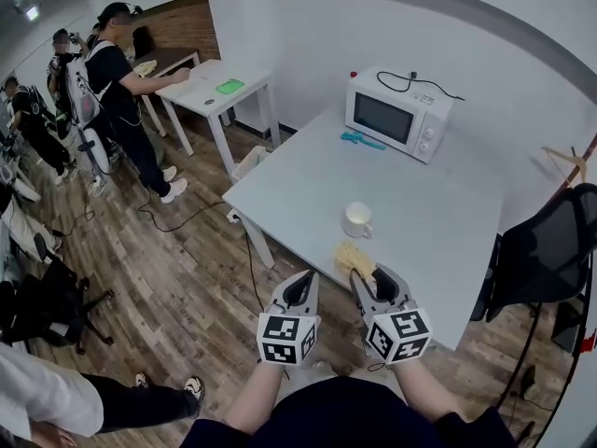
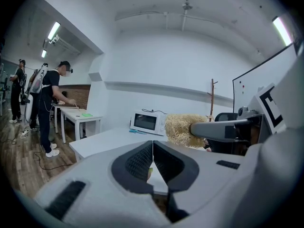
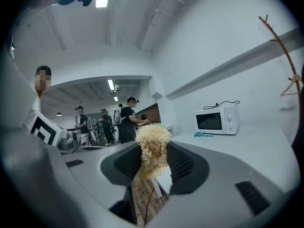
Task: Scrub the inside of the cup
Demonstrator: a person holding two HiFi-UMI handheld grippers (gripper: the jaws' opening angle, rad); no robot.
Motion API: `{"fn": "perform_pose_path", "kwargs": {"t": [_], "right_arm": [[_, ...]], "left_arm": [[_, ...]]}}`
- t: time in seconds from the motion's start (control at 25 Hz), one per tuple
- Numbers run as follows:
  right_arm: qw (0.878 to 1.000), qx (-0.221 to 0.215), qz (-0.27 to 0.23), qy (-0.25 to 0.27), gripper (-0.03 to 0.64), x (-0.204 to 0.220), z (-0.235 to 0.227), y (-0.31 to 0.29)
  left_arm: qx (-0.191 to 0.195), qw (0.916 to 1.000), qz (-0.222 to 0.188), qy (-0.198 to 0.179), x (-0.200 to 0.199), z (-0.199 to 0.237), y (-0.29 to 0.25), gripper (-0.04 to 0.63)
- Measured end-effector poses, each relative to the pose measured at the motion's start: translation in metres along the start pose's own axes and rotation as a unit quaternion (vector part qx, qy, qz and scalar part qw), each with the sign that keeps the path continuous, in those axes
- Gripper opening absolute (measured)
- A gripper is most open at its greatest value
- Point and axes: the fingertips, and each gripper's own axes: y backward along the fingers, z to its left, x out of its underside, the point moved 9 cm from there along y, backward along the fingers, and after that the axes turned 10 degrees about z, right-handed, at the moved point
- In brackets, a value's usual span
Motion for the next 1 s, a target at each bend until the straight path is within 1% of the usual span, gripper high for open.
{"fn": "perform_pose_path", "kwargs": {"t": [0.2,0.4,0.52,0.72,0.92,0.96,1.0], "right_arm": [[1.000,0.023,0.007,-0.009,0.161,-0.003,-0.018,-0.011],[0.999,0.042,0.008,-0.022,0.161,-0.011,-0.044,-0.024],[0.999,0.042,0.007,-0.023,0.161,-0.016,-0.059,-0.038],[0.999,0.028,0.014,-0.013,0.161,-0.025,-0.076,-0.066],[1.000,0.023,0.020,-0.006,0.161,-0.031,-0.101,-0.087],[0.999,0.024,0.020,-0.009,0.161,-0.032,-0.108,-0.090],[0.999,0.025,0.021,-0.013,0.161,-0.034,-0.115,-0.094]], "left_arm": [[0.025,0.9996,0.013,-0.004,-0.002,0.010,-0.028,0.018],[0.043,0.9986,0.029,-0.008,-0.001,0.014,-0.057,0.018],[0.045,0.9983,0.036,-0.012,0.002,0.020,-0.075,0.018],[0.039,0.9982,0.045,-0.004,0.002,0.032,-0.104,0.018],[0.049,0.9971,0.056,-0.019,0.002,0.034,-0.143,0.022],[0.054,0.9964,0.060,-0.024,0.003,0.034,-0.153,0.048],[0.059,0.9955,0.066,-0.031,0.004,0.033,-0.163,0.108]]}}
